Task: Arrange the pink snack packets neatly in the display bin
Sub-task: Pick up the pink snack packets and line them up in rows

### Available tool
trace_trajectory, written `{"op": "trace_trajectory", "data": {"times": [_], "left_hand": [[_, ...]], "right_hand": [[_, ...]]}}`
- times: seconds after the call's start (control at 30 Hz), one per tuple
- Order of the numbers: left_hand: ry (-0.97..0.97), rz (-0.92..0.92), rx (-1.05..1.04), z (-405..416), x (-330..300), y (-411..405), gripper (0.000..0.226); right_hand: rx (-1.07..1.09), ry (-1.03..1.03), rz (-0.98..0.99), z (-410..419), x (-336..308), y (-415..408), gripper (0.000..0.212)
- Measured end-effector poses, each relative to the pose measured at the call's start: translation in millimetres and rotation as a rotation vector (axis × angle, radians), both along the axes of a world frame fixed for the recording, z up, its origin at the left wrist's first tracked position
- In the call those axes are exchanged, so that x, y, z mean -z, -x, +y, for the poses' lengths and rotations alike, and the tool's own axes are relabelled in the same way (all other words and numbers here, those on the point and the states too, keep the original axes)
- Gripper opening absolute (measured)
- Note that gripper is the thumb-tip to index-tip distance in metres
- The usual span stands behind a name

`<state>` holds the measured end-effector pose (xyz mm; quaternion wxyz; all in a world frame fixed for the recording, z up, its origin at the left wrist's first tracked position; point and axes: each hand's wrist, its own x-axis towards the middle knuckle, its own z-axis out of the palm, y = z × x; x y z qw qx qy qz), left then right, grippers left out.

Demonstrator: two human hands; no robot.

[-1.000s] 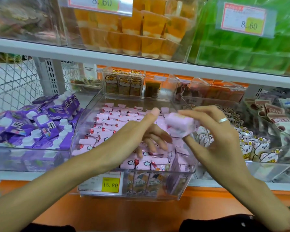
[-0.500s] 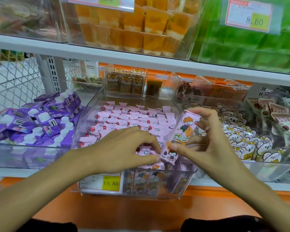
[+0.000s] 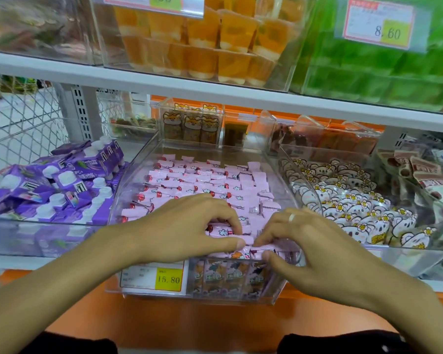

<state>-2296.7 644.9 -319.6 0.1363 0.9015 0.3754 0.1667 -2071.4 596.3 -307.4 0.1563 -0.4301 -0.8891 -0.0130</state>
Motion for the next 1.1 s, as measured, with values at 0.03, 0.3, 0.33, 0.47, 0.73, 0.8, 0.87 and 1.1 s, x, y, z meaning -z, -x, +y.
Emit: {"op": "trace_trajectory", "data": {"times": [0.03,0.3,0.33,0.47,0.73,0.8,0.87,1.1], "left_hand": [[-0.003,-0.001,-0.002,-0.2,0.3,0.5,0.034],[-0.059,-0.023,-0.049,-3.1,2.5,0.3,0.038],[-0.073,0.010,-0.041,-3.8,3.6,-1.6,0.042],[-0.148,0.136,-0.033,-7.5,5.7,-6.8,0.055],[-0.222,0.149,-0.174,-8.7,14.5,-18.4,0.061],[-0.224,0.179,-0.167,-7.7,15.8,-18.3,0.064],[-0.232,0.200,-0.161,-7.3,15.9,-18.3,0.068],[-0.239,0.222,-0.164,-8.1,16.3,-17.5,0.066]], "right_hand": [[0.004,0.017,0.018,0.2,-0.9,0.1,0.018],[0.159,-0.278,0.039,14.8,-11.2,5.0,0.008],[0.163,-0.276,-0.035,15.7,-8.9,7.3,0.014],[0.202,-0.163,-0.212,18.1,0.5,11.3,0.034],[0.231,-0.023,-0.084,25.0,1.3,11.2,0.031],[0.239,-0.014,-0.090,25.5,2.0,11.9,0.034],[0.233,-0.031,-0.075,25.5,0.6,11.9,0.030],[0.104,-0.258,-0.052,19.2,-1.3,16.6,0.008]]}}
